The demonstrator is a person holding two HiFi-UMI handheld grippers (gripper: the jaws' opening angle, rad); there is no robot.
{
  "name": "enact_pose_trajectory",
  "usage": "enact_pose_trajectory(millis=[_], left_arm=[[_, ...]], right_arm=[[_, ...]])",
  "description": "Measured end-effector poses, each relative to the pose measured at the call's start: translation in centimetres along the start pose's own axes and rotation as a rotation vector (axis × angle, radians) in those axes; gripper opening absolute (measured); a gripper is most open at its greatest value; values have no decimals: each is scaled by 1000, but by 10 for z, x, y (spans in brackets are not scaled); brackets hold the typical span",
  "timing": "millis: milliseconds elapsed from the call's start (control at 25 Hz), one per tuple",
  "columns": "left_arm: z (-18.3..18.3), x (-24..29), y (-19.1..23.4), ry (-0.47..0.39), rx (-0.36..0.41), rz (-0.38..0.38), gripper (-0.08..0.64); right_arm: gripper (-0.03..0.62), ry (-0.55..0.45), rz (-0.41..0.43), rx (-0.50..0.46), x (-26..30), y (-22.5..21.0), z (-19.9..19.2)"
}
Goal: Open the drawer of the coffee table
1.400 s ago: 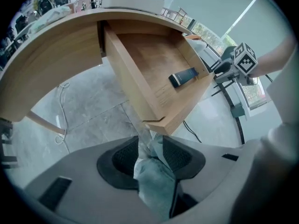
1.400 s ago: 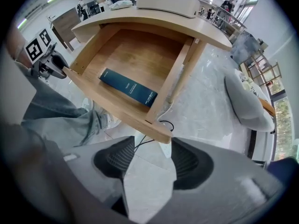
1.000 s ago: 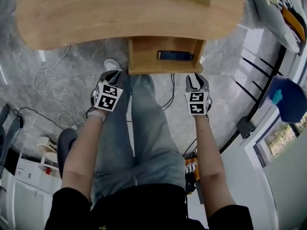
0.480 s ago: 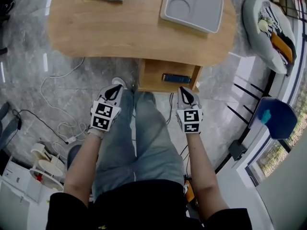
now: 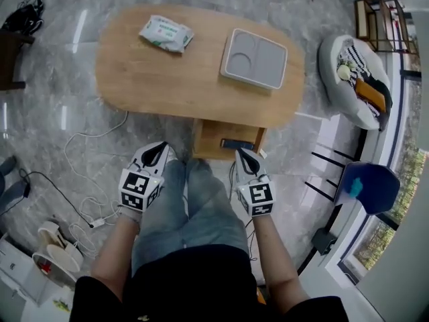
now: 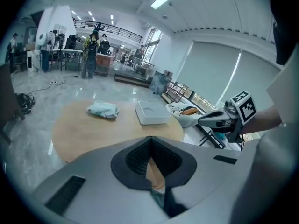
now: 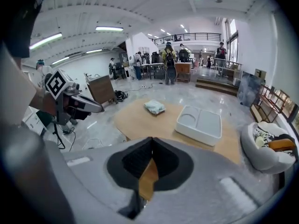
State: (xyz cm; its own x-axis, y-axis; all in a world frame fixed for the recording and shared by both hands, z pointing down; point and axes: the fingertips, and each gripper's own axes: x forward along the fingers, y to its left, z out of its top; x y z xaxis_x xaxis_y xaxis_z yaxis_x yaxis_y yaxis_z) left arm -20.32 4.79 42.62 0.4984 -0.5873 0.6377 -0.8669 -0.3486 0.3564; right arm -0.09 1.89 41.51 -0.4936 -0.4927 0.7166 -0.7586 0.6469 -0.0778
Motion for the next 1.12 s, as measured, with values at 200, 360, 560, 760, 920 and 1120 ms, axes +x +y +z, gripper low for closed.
enact_pose_trajectory(millis=[200, 360, 560, 760, 920, 1120], left_arm=[[62, -52, -20, -100, 18, 9, 15], [114, -88, -30, -174, 73, 19, 15], [169, -130, -42, -250, 121, 60, 15], [213, -166, -62, -316, 173, 85, 17], [237, -183, -84, -358, 297, 100, 17], [267, -199, -102, -400, 338, 120, 17]], right_arm=[[-2, -120, 17, -23, -45, 17, 78], [-2, -215, 9, -60, -74, 24, 141], [-2, -296, 15, -83, -110, 30, 195], [-2, -380, 16, -98, -151, 33, 235], [-2, -441, 35, -118, -181, 38, 259], [-2, -493, 49, -117, -204, 41, 276]])
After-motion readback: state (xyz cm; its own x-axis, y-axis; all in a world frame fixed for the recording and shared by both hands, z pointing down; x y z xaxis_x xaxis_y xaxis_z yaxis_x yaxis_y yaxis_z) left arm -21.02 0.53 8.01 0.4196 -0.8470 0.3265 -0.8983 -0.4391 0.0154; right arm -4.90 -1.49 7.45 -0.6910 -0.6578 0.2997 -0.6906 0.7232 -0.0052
